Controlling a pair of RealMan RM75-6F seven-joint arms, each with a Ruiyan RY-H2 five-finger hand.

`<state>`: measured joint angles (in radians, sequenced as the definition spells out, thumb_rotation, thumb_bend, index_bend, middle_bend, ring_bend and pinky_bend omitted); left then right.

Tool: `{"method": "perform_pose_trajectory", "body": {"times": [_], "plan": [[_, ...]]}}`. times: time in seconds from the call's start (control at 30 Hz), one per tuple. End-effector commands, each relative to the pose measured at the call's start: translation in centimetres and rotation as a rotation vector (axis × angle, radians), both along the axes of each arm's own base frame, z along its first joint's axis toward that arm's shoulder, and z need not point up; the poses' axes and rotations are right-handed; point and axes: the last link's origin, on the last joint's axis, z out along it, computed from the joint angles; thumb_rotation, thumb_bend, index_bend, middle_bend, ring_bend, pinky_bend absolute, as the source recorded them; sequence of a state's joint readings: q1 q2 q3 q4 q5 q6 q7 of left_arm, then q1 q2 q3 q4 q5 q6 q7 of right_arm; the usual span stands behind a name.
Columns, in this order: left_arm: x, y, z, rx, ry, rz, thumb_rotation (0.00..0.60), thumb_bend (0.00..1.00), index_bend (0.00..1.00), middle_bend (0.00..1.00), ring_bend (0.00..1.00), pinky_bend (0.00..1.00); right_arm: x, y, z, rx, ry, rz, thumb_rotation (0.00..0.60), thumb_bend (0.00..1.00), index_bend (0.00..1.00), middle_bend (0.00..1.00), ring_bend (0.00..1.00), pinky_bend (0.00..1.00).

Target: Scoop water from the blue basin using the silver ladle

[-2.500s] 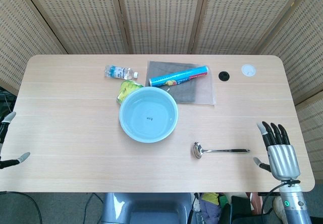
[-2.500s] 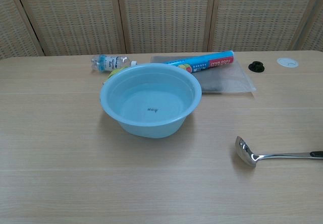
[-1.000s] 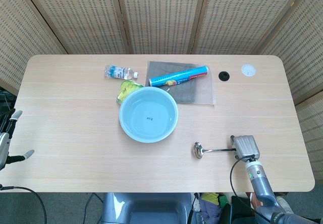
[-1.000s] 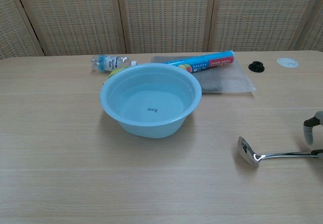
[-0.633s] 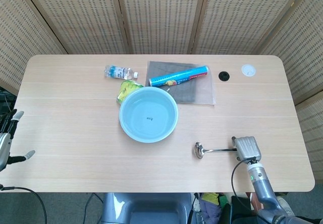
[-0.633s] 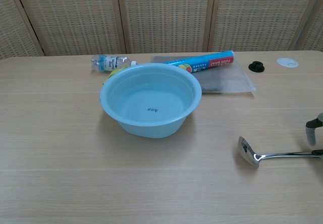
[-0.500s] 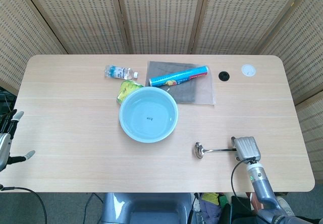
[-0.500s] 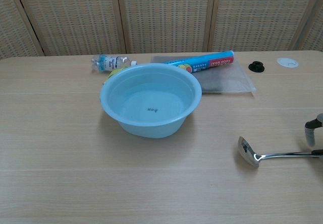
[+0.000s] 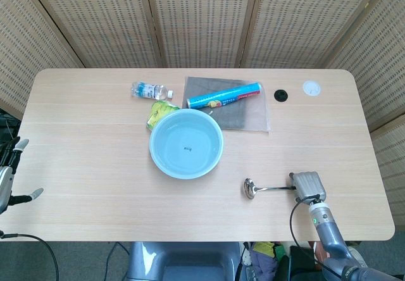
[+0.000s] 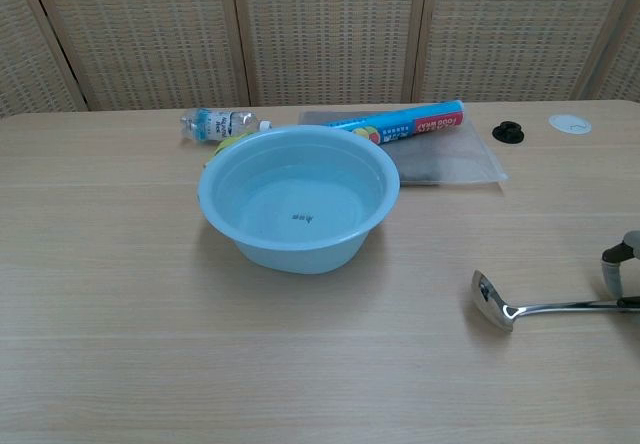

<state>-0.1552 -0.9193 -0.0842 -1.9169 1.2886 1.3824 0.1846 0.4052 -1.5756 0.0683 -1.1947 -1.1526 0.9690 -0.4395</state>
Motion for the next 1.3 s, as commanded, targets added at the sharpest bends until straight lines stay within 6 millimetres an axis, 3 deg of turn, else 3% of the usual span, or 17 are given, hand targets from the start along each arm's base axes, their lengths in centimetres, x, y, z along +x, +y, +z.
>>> {"method": "perform_pose_trajectory", "body": {"times": [0.03, 0.37, 0.53, 0.67, 0.8, 1.0, 1.17, 1.3], "plan": [[0.0, 0.0, 0.0, -0.002, 0.002, 0.000, 0.600, 0.00, 0.00, 0.00, 0.00, 0.00, -0.1, 0.0, -0.1, 0.005, -0.010, -0.011, 0.600, 0.31, 0.47, 0.97, 1.00, 1.00], [-0.1, 0.0, -0.1, -0.006, 0.002, 0.005, 0.600, 0.00, 0.00, 0.00, 0.00, 0.00, -0.3, -0.4, -0.2, 0.053, -0.018, -0.031, 0.600, 0.31, 0.48, 0.97, 1.00, 1.00], [-0.1, 0.0, -0.1, -0.007, 0.002, 0.005, 0.600, 0.00, 0.00, 0.00, 0.00, 0.00, -0.4, -0.4, -0.2, 0.063, -0.020, -0.039, 0.600, 0.34, 0.63, 0.97, 1.00, 1.00], [-0.1, 0.0, -0.1, -0.012, 0.002, 0.004, 0.600, 0.00, 0.00, 0.00, 0.00, 0.00, -0.5, -0.4, -0.1, 0.073, -0.007, -0.043, 0.600, 0.48, 0.74, 0.97, 1.00, 1.00], [-0.1, 0.0, -0.1, -0.011, 0.001, 0.002, 0.600, 0.00, 0.00, 0.00, 0.00, 0.00, -0.6, -0.3, 0.0, 0.075, -0.007, -0.050, 0.600, 0.68, 0.76, 0.97, 1.00, 1.00], [-0.1, 0.0, -0.1, -0.016, -0.003, 0.002, 0.600, 0.00, 0.00, 0.00, 0.00, 0.00, -0.3, 0.1, 0.8, 0.087, -0.019, -0.053, 0.600, 0.85, 0.82, 0.97, 1.00, 1.00], [-0.2, 0.1, -0.1, -0.018, -0.008, 0.005, 0.600, 0.00, 0.00, 0.00, 0.00, 0.00, 0.1, 0.2, 2.3, 0.094, -0.071, -0.058, 0.600, 0.97, 0.86, 0.97, 1.00, 1.00], [-0.2, 0.2, 0.0, -0.019, -0.011, 0.006, 0.600, 0.00, 0.00, 0.00, 0.00, 0.00, 0.2, 0.2, 3.8, 0.088, -0.138, -0.066, 0.600, 1.00, 0.88, 0.97, 1.00, 1.00]]}}
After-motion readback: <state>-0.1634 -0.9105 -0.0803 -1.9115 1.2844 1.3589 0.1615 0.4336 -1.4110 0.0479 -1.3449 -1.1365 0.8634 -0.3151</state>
